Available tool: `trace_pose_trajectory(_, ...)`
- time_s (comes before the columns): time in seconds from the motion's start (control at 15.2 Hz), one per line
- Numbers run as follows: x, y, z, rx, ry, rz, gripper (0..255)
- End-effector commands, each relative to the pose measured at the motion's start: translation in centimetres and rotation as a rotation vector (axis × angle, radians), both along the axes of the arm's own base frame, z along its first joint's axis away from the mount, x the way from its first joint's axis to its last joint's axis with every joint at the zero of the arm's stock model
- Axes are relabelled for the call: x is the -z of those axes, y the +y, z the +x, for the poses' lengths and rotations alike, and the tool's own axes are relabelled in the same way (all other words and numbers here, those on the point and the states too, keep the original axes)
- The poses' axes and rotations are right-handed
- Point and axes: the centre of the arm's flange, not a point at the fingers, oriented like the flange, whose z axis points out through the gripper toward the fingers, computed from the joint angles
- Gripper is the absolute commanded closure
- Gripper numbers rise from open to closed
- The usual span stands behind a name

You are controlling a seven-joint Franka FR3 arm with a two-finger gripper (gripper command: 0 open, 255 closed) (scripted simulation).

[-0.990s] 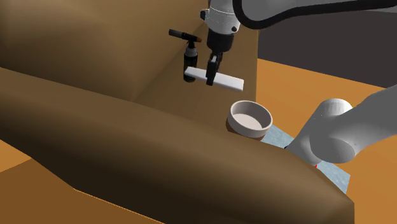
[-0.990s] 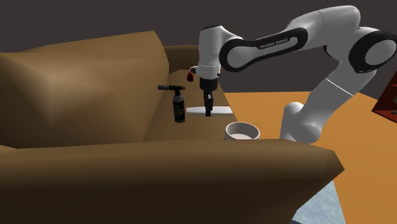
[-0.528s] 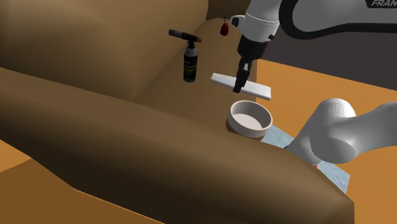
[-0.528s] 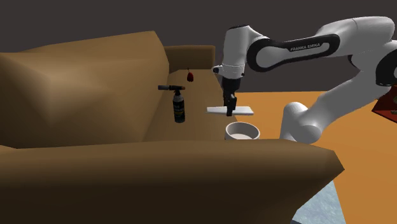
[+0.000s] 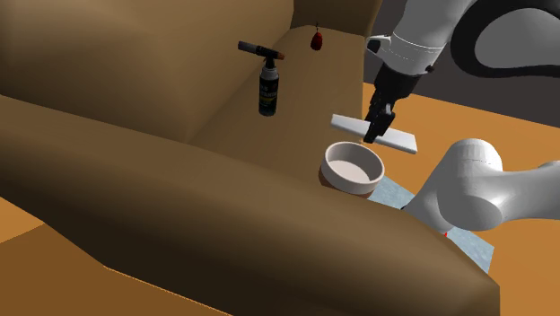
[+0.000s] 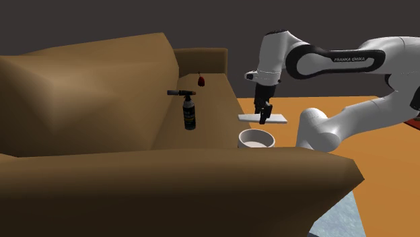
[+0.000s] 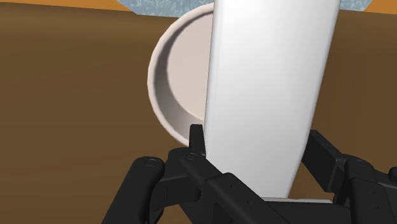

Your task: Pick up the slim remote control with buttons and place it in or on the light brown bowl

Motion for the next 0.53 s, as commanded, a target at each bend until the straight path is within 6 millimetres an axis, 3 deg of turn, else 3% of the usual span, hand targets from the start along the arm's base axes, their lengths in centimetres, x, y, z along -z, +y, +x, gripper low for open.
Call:
trace_pose_trajectory(0.0,1.1,-0.1,-0.2,0.000,0.000,0.000,255)
trace_pose_trajectory(0.46,4.8,-0.1,-0.2,0.000,0.000,0.000,255)
